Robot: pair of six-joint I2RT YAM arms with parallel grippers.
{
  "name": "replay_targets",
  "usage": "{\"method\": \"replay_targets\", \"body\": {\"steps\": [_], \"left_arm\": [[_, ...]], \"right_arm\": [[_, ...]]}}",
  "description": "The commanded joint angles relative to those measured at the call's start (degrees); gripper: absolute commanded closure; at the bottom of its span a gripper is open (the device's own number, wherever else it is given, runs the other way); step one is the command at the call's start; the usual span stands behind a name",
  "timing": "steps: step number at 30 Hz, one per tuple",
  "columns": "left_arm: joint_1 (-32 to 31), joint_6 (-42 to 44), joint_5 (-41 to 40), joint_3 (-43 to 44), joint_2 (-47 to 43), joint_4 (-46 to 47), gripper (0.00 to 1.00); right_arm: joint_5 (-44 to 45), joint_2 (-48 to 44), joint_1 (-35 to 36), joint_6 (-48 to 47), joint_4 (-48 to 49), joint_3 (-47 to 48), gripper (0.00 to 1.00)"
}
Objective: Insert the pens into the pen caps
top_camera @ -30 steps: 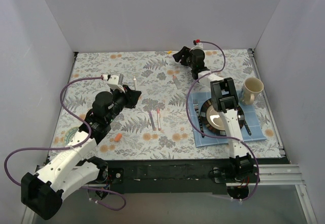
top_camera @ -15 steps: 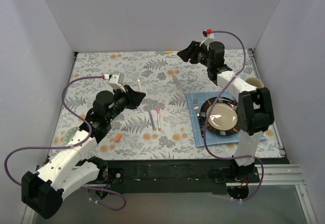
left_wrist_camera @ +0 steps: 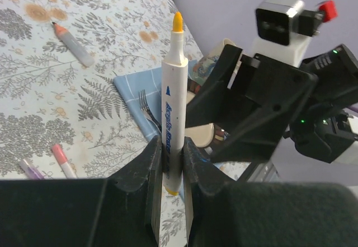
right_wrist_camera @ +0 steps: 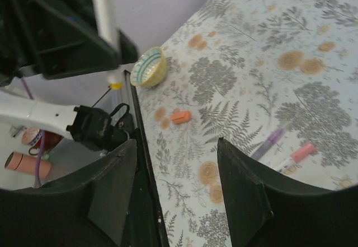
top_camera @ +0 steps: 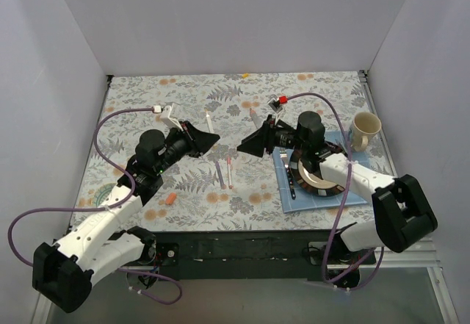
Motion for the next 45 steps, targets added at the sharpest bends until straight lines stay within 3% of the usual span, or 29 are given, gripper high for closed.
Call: {"method": "replay_targets", "body": {"steps": [1, 8, 19, 22, 24, 25, 26, 29, 32, 33, 36, 45], "left_arm": [[0.19, -3.55, 6.70, 0.42, 1.67, 6.36, 1.00], [0.10, -6.63, 13.83, -2.30, 2.73, 16.12, 0.97], [0.19, -6.90, 16.04, -4.24, 2.90, 18.85, 0.90], [0.19, -6.55, 16.04, -4.42, 3.25, 18.94, 0.90], [0.10, -6.28, 15.86, -4.59, 3.26, 18.85, 0.89], [0.10, -6.11, 15.60, -4.59, 3.17, 18.68, 0.89], [0.19, -5.84, 15.25, -4.68, 3.08, 18.59, 0.87], [0.19, -4.96, 14.54, -4.16, 2.99, 18.06, 0.83], [0.10, -4.35, 13.23, -3.19, 3.25, 17.10, 0.70], [0.10, -4.17, 12.70, -2.75, 3.43, 16.40, 0.61], [0.10, -2.68, 11.03, -0.56, 3.87, 14.82, 0.53], [0.19, -0.48, 11.37, 3.40, 7.03, 14.72, 0.55]], "right_arm": [[-0.85, -4.57, 5.43, -1.90, 6.13, -0.92, 0.32], [1.96, -2.21, 9.22, 1.61, 8.24, 1.45, 0.33], [7.06, 0.52, 12.56, 2.92, 10.78, 5.06, 0.37], [7.15, 0.96, 12.83, 3.89, 12.28, 4.79, 0.49], [7.24, 0.88, 13.00, 4.85, 14.55, 3.75, 0.72], [7.33, 0.79, 13.00, 5.12, 15.09, 3.30, 0.90], [7.76, 0.35, 13.09, 5.12, 15.44, 2.78, 0.98], [8.73, -0.88, 13.09, 5.12, 16.76, 1.11, 0.99], [10.48, -2.37, 13.09, 4.77, 16.42, 0.05, 0.99], [11.01, -2.72, 13.09, 3.99, 15.46, -0.39, 0.99], [10.76, -3.52, 13.09, 2.93, 12.90, -1.18, 0.99], [6.71, -3.61, 13.00, 2.48, 9.21, -1.71, 0.99]]}}
